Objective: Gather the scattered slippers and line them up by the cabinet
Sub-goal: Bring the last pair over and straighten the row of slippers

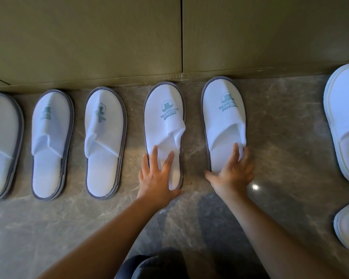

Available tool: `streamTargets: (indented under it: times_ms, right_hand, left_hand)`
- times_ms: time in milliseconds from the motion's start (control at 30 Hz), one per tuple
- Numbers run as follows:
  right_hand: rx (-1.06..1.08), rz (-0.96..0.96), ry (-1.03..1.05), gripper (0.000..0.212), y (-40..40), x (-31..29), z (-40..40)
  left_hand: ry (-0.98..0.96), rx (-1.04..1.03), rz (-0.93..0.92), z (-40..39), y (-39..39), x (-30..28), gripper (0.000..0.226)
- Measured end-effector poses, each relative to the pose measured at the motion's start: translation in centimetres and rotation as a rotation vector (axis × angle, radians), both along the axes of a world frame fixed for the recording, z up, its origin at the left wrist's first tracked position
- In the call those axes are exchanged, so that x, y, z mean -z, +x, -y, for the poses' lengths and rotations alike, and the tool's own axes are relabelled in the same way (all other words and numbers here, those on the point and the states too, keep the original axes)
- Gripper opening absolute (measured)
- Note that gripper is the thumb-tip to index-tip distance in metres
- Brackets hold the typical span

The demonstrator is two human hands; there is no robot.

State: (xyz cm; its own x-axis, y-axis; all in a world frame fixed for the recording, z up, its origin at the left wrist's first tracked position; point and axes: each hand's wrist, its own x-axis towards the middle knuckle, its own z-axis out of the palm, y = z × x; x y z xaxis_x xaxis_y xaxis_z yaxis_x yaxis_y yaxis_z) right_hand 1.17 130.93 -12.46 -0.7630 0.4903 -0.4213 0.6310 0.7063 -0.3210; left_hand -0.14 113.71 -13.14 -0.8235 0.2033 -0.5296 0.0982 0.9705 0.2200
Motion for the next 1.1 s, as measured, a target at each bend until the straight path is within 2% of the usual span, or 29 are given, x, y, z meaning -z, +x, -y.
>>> streamTargets:
  times_ms: [267,400,467,567,633,733,933,1100]
  right_hand:
    - [-0.031,-0.025,0.016,0.096,0.1,-0.6,-0.4]
    - [0.019,-0.112,0.025,0.079,0.7,-1.7,-2.6]
    - [0.082,-0.149,0.039,0.074,1.7,-2.1,-4.5]
    - [0.213,-0.15,0.112,0.071,4.1,-2.6,-8.2]
    - [0.321,-0.118,0.151,0.072,6.2,-2.6,-10.9]
    - [0.537,-0.061,0.191,0.078,9.3,-2.6,-14.7]
    - [0.816,0.039,0.112,0.104,13.0,-1.3,-18.8]
    - [0.952,0.045,-0.014,0.108,13.2,-0.1,-19.7]
  left_hand:
    - [-0.048,0.014,-0.04,-0.4,-0.3,-0.4,0.101]
    - [0.078,0.025,-0.102,-3.2,-0.5,-1.7,0.089]
    - [0.164,0.096,-0.144,-5.6,-0.3,-2.4,0.083]
    - [0.23,0.325,-0.067,-9.4,0.0,-2.6,0.081]
    - [0.209,0.47,-0.023,-11.5,0.2,-2.3,0.083]
    - [0.146,0.573,0.001,-13.5,0.7,-1.6,0.089]
    - [0.024,0.603,-0.013,-13.9,1.5,-0.9,0.092]
    - [-0.031,0.622,-0.053,-13.9,1.3,-0.9,0.089]
